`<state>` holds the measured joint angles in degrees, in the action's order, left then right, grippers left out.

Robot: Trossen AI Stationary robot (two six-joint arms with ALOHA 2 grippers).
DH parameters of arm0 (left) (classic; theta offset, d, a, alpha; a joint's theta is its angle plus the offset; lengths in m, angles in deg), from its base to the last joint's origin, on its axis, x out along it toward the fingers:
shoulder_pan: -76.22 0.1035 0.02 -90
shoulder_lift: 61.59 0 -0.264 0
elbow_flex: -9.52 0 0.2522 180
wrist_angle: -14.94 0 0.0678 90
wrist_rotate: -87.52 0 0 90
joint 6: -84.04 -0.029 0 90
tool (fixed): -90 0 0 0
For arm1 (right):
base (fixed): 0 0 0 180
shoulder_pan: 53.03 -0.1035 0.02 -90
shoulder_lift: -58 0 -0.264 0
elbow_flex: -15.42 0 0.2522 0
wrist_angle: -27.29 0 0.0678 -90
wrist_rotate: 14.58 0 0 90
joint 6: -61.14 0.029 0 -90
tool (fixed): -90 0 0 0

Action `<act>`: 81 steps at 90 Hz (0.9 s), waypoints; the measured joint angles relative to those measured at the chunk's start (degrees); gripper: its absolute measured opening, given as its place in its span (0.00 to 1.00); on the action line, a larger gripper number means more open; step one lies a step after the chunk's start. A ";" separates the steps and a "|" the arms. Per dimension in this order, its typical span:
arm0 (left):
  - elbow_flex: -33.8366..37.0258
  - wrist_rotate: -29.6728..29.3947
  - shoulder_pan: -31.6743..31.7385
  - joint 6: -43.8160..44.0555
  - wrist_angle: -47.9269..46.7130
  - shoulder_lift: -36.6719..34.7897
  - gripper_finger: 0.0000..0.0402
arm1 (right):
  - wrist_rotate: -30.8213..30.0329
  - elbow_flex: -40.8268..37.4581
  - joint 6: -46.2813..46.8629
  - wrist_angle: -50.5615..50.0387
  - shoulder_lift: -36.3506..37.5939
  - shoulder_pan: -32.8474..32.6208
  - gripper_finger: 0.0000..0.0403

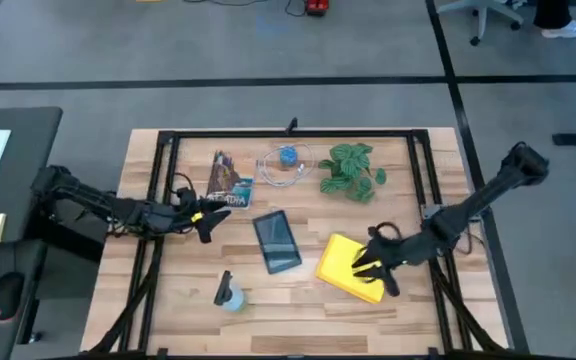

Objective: Apply microfiber cloth
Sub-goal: Spray the front of the blue tablet

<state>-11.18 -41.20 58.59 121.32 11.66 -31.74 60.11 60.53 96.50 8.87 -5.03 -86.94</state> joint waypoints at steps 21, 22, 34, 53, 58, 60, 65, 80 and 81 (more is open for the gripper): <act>0.00 0.00 0.00 -0.99 -0.14 0.00 0.44 | -0.97 3.25 0.82 -5.65 -12.89 0.75 0.48; 0.00 0.00 0.00 -0.99 -0.20 0.00 0.44 | -1.33 3.35 0.82 -5.68 -13.43 0.75 0.49; 0.00 0.02 0.02 -0.94 -0.45 0.06 0.44 | -5.49 4.01 2.72 -7.71 -19.94 1.07 0.56; 0.00 0.07 0.02 -0.01 -0.70 0.15 0.44 | -8.45 4.40 6.69 -7.76 -27.85 1.68 0.49; 0.00 0.09 0.02 0.04 -0.70 0.15 0.44 | -8.48 4.40 4.77 -7.19 -29.00 2.09 0.43; 0.00 0.09 0.02 0.04 -0.64 0.15 0.44 | -8.60 4.49 3.71 -6.82 -29.37 2.28 0.41; 0.00 0.08 0.02 0.05 -0.64 0.15 0.44 | -8.87 4.50 0.80 -5.87 -29.72 2.82 0.33; 0.00 0.09 0.02 1.04 -0.55 0.15 0.44 | -8.55 4.21 -12.71 -4.00 -27.96 5.80 0.08; 0.00 0.09 0.02 1.11 -0.54 0.15 0.44 | -8.50 4.17 -13.71 -3.95 -27.68 6.00 0.07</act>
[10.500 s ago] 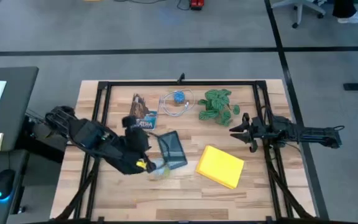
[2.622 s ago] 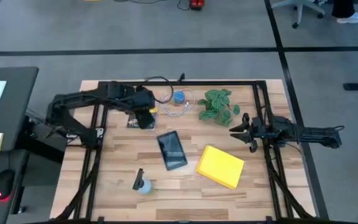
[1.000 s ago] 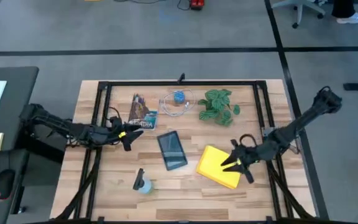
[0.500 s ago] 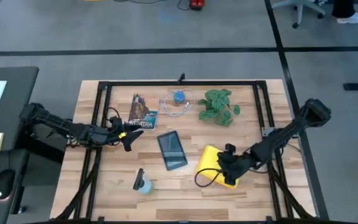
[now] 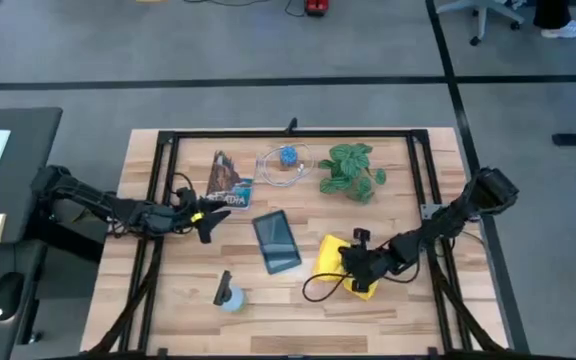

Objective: Apply microfiber cloth
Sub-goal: Spray the front of the blue tablet

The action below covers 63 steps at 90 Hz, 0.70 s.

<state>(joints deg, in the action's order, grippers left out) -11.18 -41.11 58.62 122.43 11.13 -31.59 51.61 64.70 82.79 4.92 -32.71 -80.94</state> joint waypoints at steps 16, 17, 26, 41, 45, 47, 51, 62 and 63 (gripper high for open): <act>0.00 0.00 0.00 0.19 0.03 0.00 0.44 | 0.07 -0.29 -14.77 -0.41 6.49 2.95 0.03; 0.00 0.00 0.00 0.21 0.02 0.00 0.44 | 0.11 -0.25 -15.53 -0.34 6.96 3.10 0.04; 0.00 0.00 0.00 0.31 0.05 0.00 0.44 | 3.21 -0.25 -21.92 -0.30 10.46 4.17 0.03; 0.00 0.00 0.00 0.77 0.05 0.00 0.44 | 7.70 -0.21 -29.98 0.16 13.10 6.07 0.02; 0.00 0.00 0.00 0.84 0.05 0.00 0.44 | 8.99 -0.21 -31.10 0.24 12.68 6.80 0.02; 0.00 0.00 0.00 0.86 0.05 0.00 0.44 | 9.56 -0.21 -31.55 0.46 12.35 7.21 0.02; -0.02 0.00 0.00 0.90 0.05 0.00 0.44 | 10.59 -0.21 -32.18 0.93 11.46 7.97 0.02; -0.01 0.00 0.00 0.90 0.05 0.00 0.44 | 10.91 -0.21 -32.23 2.67 7.95 9.49 0.04; -0.01 0.00 0.00 0.90 0.05 0.00 0.44 | 10.91 -0.21 -32.21 2.92 7.63 9.58 0.05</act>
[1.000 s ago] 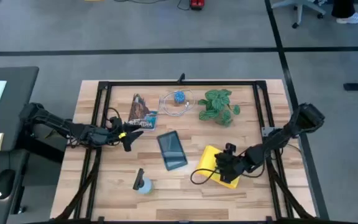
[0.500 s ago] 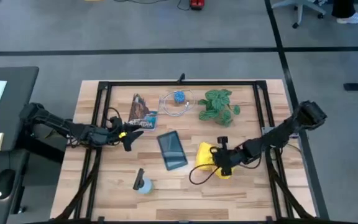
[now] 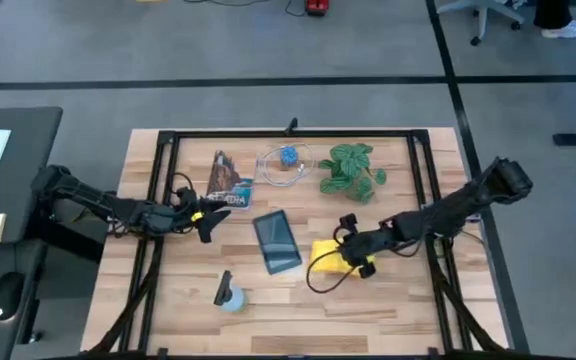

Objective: Apply microfiber cloth
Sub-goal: Spray the front of the blue tablet

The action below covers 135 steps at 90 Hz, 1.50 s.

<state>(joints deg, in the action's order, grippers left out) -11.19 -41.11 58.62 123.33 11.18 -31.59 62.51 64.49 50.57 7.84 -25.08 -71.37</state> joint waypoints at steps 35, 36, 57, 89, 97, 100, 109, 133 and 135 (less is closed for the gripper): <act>-0.02 0.00 0.00 0.63 -0.20 0.00 0.44 | 1.07 4.04 5.04 -1.06 -0.51 -0.07 0.49; -0.02 0.00 0.00 0.63 -0.20 0.00 0.44 | 1.06 4.36 5.54 -1.63 -0.25 -0.02 0.50; -0.02 0.00 0.00 0.50 -0.34 0.00 0.44 | 3.71 4.87 21.34 -7.70 2.46 4.67 0.58; -0.02 0.04 0.00 0.58 -0.38 2.01 0.44 | 1.05 0.15 24.08 -1.51 -4.43 6.87 0.36; -0.02 0.02 0.00 0.61 0.01 2.82 0.44 | -2.10 0.32 24.10 -1.96 -4.27 6.88 0.33; -0.03 0.02 0.00 0.63 0.09 3.13 0.44 | -2.25 0.78 24.10 -2.34 -3.85 6.91 0.33; -0.04 0.02 0.00 0.58 0.20 3.70 0.44 | -2.30 3.49 24.12 -2.07 -2.20 6.90 0.32; -1.54 8.73 -1.70 -15.19 -0.64 6.35 0.44 | 2.44 11.57 28.17 5.59 -4.14 9.90 0.32; -2.22 9.69 -1.99 -17.05 -1.24 6.97 0.44 | 3.81 12.06 28.65 6.41 -4.84 10.53 0.32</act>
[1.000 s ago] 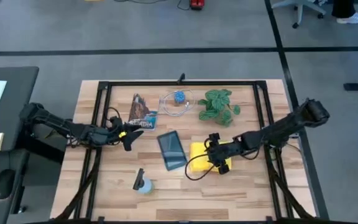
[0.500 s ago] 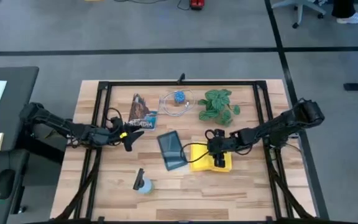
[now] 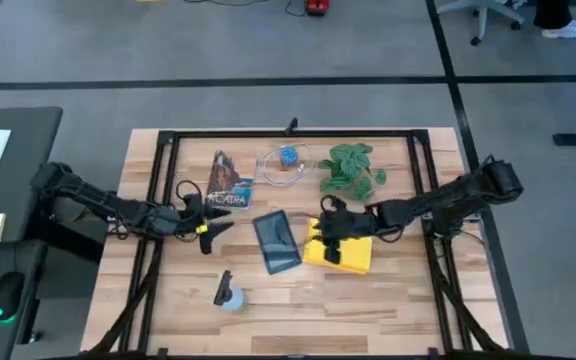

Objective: Apply microfiber cloth
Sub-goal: Spray the front of the blue tablet

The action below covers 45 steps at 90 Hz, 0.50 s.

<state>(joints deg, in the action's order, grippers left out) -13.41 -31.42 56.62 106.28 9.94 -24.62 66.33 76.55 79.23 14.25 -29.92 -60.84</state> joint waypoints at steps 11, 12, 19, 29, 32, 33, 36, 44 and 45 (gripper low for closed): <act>-3.73 3.67 -1.04 -11.07 -6.16 4.79 0.42 | 5.79 3.97 4.48 1.07 -4.70 3.47 0.34; -4.05 3.89 -1.07 -12.10 -6.64 5.32 0.42 | 6.34 4.38 4.94 1.02 -5.18 3.80 0.34; -5.84 5.96 -1.04 -16.55 -8.35 9.06 0.40 | 10.97 6.81 7.75 0.79 -8.35 5.80 0.38; -6.75 8.69 -0.58 -18.10 -8.07 14.91 0.37 | 16.93 9.53 11.58 -0.70 -14.03 8.32 0.45; -6.92 9.73 -0.40 -17.85 -8.12 16.78 0.37 | 18.12 10.16 12.60 -1.06 -15.76 8.95 0.48; -6.96 10.03 -0.33 -17.66 -8.06 17.39 0.36 | 18.43 10.36 13.00 -1.02 -16.26 9.15 0.49; -6.99 11.04 -0.17 -17.03 -7.83 19.13 0.35 | 19.25 10.93 14.06 -0.75 -17.72 9.73 0.51; -6.99 12.50 0.25 -14.33 -5.54 23.85 0.32 | 20.40 12.00 16.66 -0.75 -21.43 11.23 0.57; -6.99 12.61 0.30 -14.06 -5.02 24.49 0.32 | 20.61 12.10 16.93 -0.71 -21.83 11.41 0.57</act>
<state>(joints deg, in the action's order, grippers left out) -20.41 -18.82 56.92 92.22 4.92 -0.12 86.93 88.66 96.16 13.54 -51.75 -49.43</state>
